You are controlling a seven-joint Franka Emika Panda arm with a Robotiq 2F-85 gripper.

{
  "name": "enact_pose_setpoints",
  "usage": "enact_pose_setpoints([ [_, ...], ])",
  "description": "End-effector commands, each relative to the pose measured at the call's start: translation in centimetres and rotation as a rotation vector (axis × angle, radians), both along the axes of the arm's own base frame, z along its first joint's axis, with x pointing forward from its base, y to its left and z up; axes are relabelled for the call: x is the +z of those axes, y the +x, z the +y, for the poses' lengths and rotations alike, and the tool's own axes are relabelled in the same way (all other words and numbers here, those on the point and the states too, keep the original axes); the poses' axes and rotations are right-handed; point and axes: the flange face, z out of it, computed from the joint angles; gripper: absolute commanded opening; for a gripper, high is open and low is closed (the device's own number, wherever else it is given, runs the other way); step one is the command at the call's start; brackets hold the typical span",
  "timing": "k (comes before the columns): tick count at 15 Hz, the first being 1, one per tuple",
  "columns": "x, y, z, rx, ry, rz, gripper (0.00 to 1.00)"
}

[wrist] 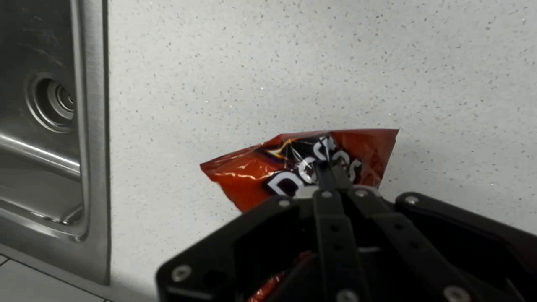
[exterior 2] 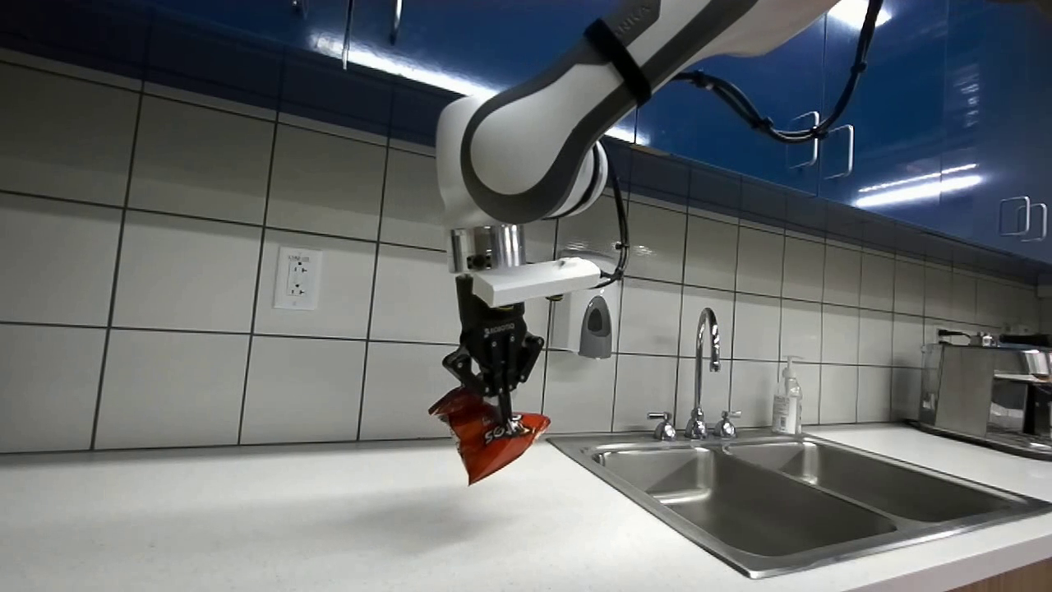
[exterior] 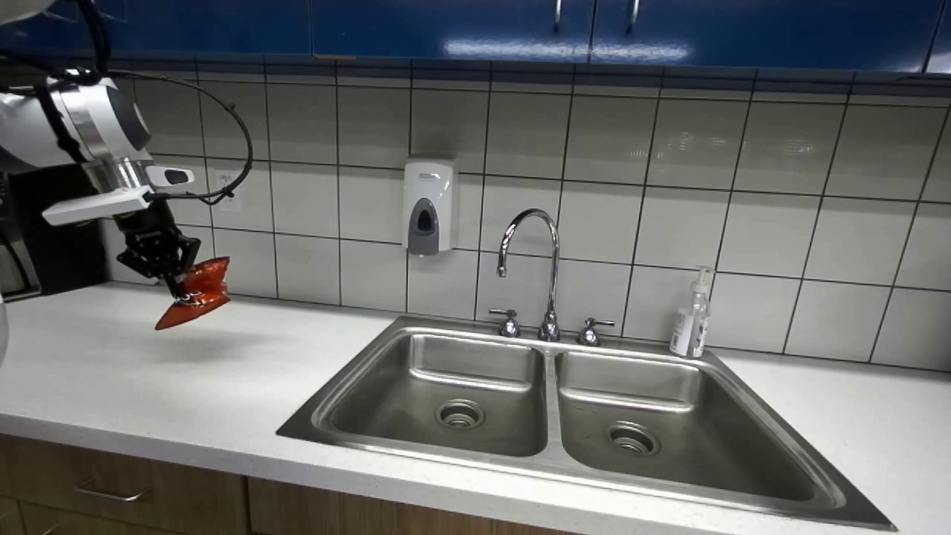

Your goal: Pick up the red packet of doritos and put it in the sink

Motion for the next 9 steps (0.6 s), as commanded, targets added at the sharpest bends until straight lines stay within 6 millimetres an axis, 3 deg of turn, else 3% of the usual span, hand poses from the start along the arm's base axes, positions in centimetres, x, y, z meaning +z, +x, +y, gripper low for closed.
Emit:
enact_pose_setpoints([
  [1, 1.0, -0.8, -3.4, -0.048, -0.011, -0.036, 0.0],
  [6, 0.5, 0.0, -8.0, -0.095, -0.019, -0.032, 0.0],
  [9, -0.4, 1.7, -11.7, -0.119, -0.024, -0.038, 0.0],
])
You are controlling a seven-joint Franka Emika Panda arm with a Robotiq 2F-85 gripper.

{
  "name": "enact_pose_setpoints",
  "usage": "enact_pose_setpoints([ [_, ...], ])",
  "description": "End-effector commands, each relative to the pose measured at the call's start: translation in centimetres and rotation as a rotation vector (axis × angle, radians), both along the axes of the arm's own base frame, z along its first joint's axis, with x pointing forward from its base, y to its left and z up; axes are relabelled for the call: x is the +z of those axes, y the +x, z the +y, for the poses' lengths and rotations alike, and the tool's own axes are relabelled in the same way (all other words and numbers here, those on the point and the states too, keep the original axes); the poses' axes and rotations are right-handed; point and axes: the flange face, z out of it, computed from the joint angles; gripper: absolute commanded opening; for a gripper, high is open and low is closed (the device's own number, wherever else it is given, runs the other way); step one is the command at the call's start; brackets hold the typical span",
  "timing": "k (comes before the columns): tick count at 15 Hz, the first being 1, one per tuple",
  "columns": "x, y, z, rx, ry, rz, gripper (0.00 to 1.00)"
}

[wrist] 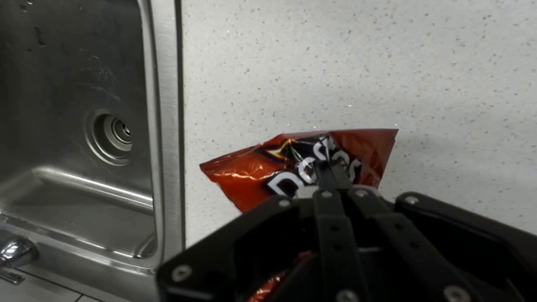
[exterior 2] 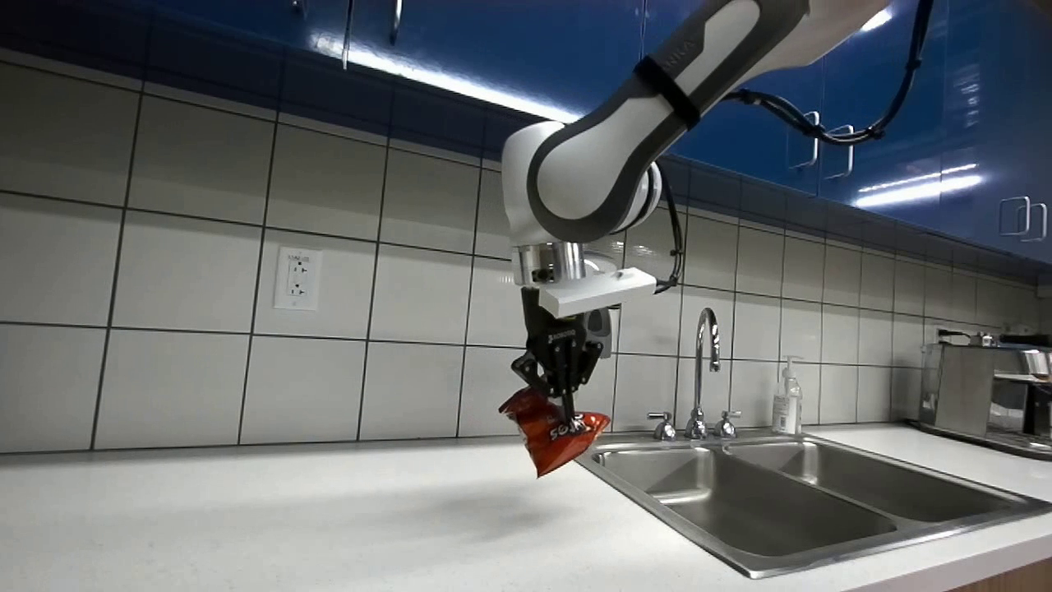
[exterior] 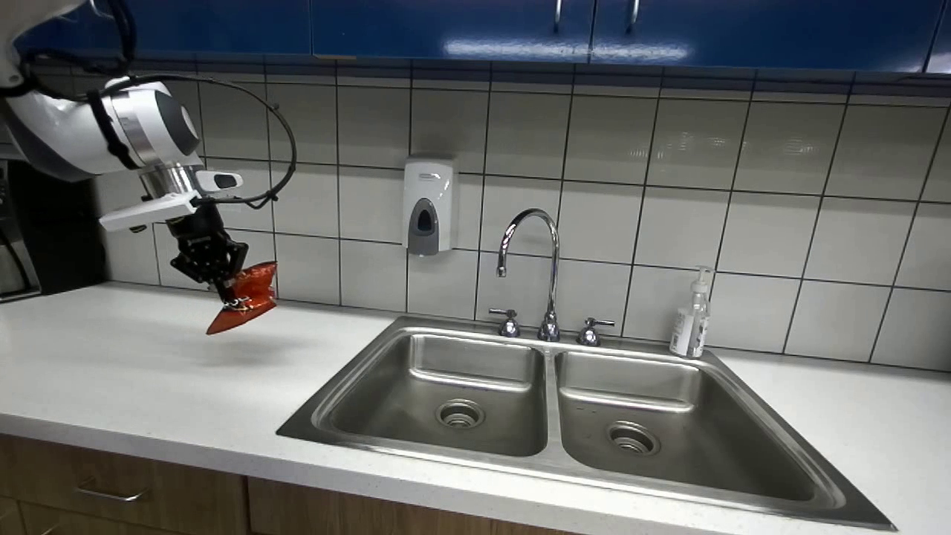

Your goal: Pick up the red packet of doritos and put it in the sink

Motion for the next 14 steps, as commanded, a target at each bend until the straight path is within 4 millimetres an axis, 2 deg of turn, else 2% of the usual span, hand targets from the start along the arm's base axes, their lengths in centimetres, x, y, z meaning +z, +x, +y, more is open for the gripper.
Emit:
enact_pose_setpoints([
  [1, -0.2, 1.1, -4.4, -0.011, -0.005, -0.032, 0.0],
  [4, -0.7, 3.2, -9.1, -0.049, 0.022, -0.044, 0.0],
  [8, -1.3, 5.0, -14.1, -0.092, 0.045, -0.072, 0.0],
  [14, -2.1, 5.8, -19.0, -0.153, 0.058, -0.092, 0.0],
])
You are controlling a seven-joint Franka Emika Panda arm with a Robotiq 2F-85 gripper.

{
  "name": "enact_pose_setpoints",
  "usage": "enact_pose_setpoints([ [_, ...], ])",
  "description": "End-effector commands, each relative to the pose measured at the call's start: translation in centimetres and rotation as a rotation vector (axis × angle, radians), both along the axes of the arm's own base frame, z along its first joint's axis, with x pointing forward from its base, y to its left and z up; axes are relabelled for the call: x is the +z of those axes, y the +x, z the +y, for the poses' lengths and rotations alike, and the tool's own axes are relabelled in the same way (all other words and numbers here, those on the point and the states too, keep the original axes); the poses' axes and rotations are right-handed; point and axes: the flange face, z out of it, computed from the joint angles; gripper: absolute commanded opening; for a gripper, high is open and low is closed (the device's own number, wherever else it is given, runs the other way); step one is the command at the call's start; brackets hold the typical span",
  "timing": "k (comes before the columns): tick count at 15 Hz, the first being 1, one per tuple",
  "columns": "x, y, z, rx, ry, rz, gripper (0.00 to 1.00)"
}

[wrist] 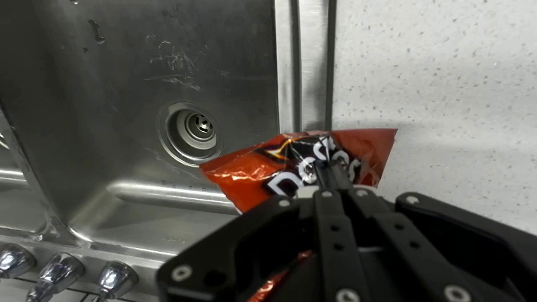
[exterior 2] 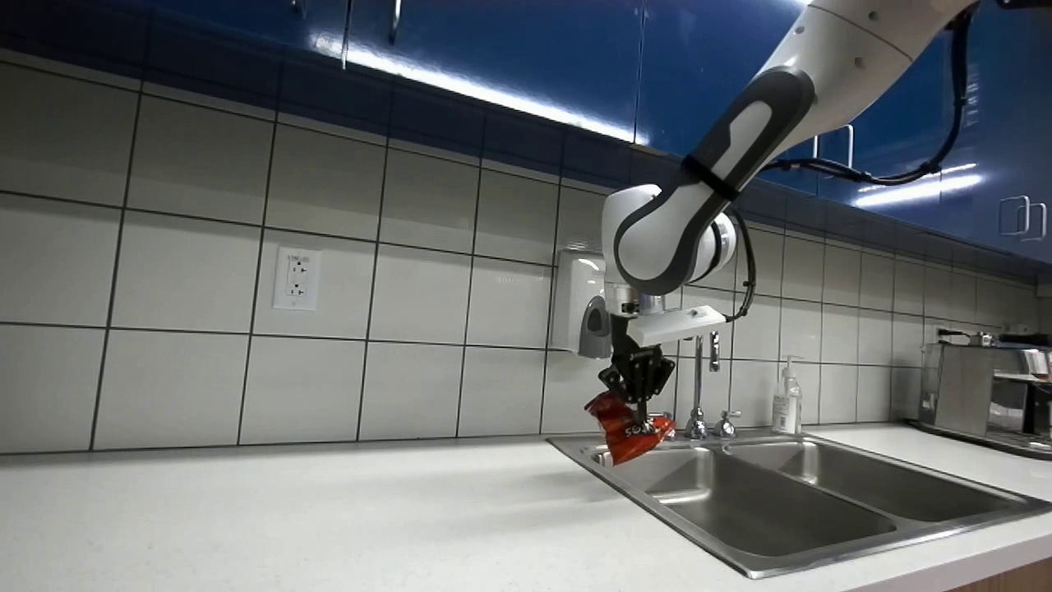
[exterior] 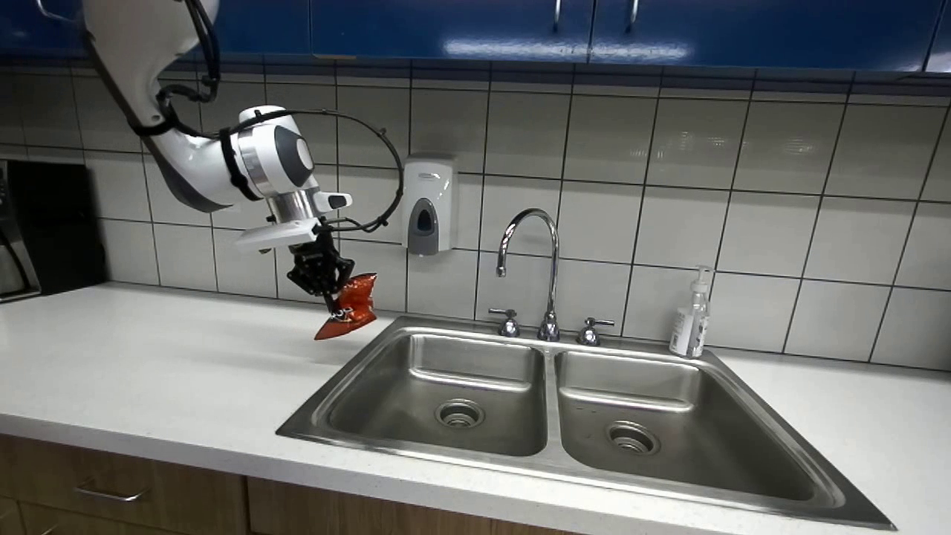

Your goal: Pick up the red packet of doritos and put it in the sink

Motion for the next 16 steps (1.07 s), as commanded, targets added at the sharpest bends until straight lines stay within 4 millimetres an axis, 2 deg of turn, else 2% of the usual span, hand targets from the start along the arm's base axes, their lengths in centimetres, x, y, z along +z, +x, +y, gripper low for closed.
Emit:
enact_pose_setpoints([
  [1, 0.1, 0.4, -2.6, -0.022, 0.018, -0.015, 0.0],
  [11, -2.1, 0.0, -10.5, -0.15, 0.063, 0.025, 0.0],
  [16, -3.8, -0.9, -12.8, -0.187, 0.07, 0.052, 0.0],
])
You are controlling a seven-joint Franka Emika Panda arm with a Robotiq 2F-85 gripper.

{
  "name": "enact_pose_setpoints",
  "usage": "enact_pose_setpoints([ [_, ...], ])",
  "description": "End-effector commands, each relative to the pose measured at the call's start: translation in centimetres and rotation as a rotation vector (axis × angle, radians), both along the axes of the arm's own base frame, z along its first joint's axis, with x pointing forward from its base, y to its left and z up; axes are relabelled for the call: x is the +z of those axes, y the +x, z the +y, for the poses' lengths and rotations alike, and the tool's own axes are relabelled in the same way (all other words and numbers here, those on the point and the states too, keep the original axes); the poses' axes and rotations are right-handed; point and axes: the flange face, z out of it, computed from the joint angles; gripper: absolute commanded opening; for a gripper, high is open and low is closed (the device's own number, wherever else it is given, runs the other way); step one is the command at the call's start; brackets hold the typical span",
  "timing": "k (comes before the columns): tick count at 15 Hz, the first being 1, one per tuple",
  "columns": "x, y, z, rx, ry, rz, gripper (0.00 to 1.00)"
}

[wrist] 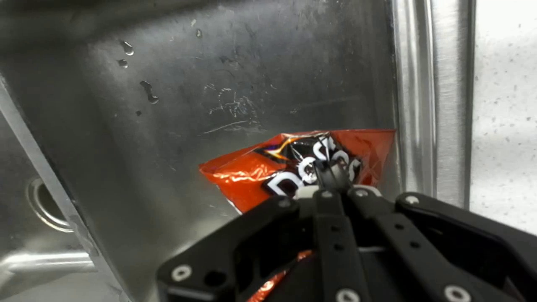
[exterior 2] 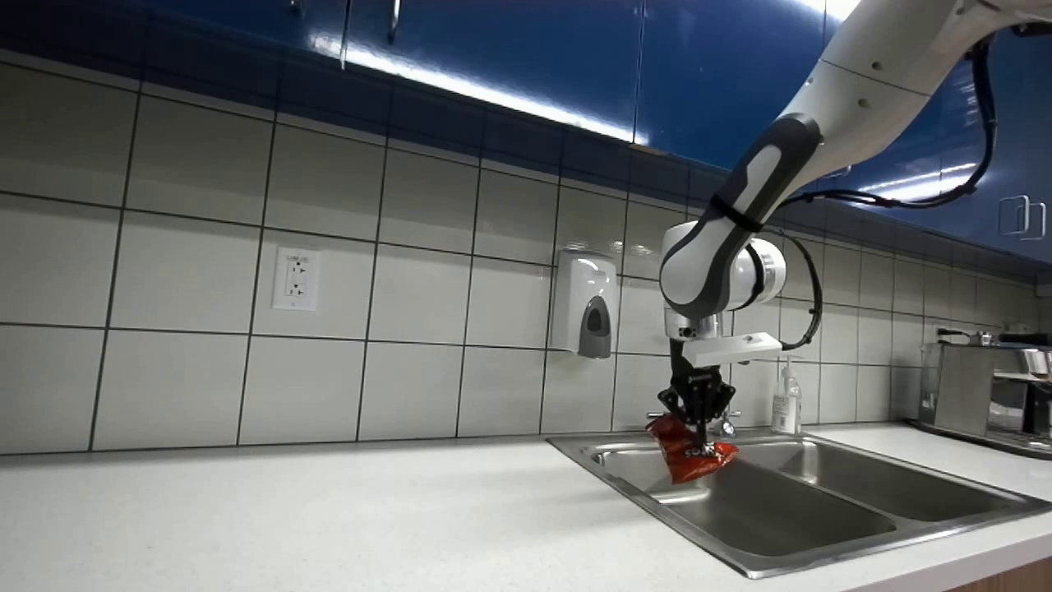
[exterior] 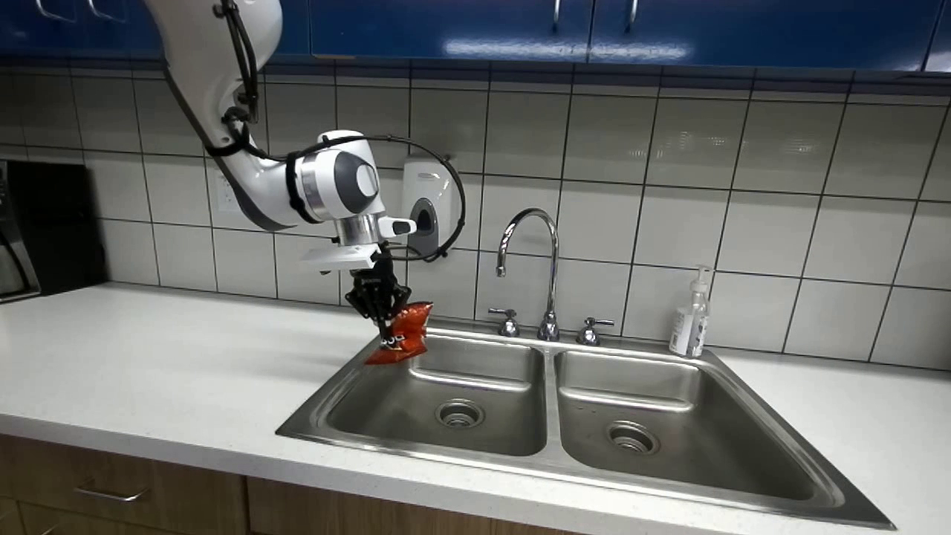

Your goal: Pick up the red packet of doritos and put it in the sink

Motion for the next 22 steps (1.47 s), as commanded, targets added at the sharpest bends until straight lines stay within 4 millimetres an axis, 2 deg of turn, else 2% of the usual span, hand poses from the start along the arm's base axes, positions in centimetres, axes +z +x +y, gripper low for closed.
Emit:
enact_pose_setpoints([
  [1, -1.0, -0.8, -1.6, -0.006, 0.012, 0.008, 0.0],
  [11, -7.9, -2.4, -5.9, -0.063, 0.034, 0.073, 0.0],
  [18, -13.3, -2.5, -6.0, -0.023, 0.051, 0.114, 0.0],
  [22, -15.7, -2.5, -6.2, -0.008, 0.063, 0.132, 0.0],
])
